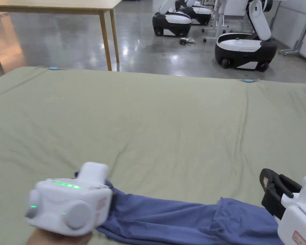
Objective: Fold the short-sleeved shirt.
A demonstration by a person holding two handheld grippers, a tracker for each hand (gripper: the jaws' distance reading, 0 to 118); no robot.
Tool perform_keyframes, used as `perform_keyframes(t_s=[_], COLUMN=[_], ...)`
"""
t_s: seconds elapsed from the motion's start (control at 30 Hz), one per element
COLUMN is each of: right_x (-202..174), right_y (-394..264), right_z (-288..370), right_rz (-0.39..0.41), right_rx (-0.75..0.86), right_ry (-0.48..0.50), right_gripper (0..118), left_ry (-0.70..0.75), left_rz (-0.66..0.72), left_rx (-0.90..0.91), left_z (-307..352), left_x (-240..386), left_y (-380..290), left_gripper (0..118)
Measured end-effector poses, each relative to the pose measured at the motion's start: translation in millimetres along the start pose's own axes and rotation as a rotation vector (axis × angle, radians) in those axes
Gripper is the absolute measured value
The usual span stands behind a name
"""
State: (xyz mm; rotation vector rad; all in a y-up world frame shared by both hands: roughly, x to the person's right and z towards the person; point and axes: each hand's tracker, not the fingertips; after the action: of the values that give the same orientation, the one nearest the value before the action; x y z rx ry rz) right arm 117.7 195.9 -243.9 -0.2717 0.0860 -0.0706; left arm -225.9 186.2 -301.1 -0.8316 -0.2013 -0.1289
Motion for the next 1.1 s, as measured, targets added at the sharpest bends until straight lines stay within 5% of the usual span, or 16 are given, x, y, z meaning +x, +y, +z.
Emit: perform_keyframes(t_s=[0.17,0.33,0.37,0.4,0.43,0.47,0.67,0.73,0.77,0.83,1.1], right_x=[15.6,38.0,42.5,45.5,49.6,54.2,68.9,71.3,71.3,71.5,68.6], right_y=[-6.9,-15.8,-16.4,-16.7,-17.0,-17.4,-23.0,-25.8,-27.0,-28.5,-28.4], right_z=[7.6,12.0,13.2,13.7,14.1,13.9,10.3,8.6,7.2,6.5,5.4], right_rz=[0.005,-0.002,-0.003,-0.003,-0.003,-0.008,-0.057,-0.070,-0.075,-0.090,-0.081], right_rx=[-0.007,-0.016,-0.013,-0.011,-0.010,-0.012,-0.023,-0.026,-0.029,-0.039,-0.059], right_ry=[0.013,0.030,0.033,0.032,0.032,0.037,0.049,0.047,0.045,0.045,0.032], right_gripper=[4,4,4,4,4,4,5,5,5,5,5], left_ry=[0.003,0.128,0.143,0.152,0.135,0.067,-0.269,-0.235,-0.193,-0.288,-0.629], left_rz=[-0.291,-0.382,-0.354,-0.332,-0.303,-0.248,0.213,0.408,0.463,0.513,0.495], left_rx=[-0.061,-0.174,-0.135,-0.103,-0.077,-0.060,0.134,0.163,0.131,0.048,-0.167], left_z=[-41.5,-90.4,-87.7,-82.8,-74.7,-61.5,6.0,-4.1,-16.0,-41.8,-106.4], left_x=[134.1,188.8,187.6,185.0,176.3,166.0,79.9,55.7,44.9,38.7,139.8], left_y=[-14.2,-31.4,-29.6,-27.2,-21.0,-14.8,4.2,3.1,0.1,-6.4,-31.4], left_gripper=[4,12,28,73,95,98,97,95,83,12,9])
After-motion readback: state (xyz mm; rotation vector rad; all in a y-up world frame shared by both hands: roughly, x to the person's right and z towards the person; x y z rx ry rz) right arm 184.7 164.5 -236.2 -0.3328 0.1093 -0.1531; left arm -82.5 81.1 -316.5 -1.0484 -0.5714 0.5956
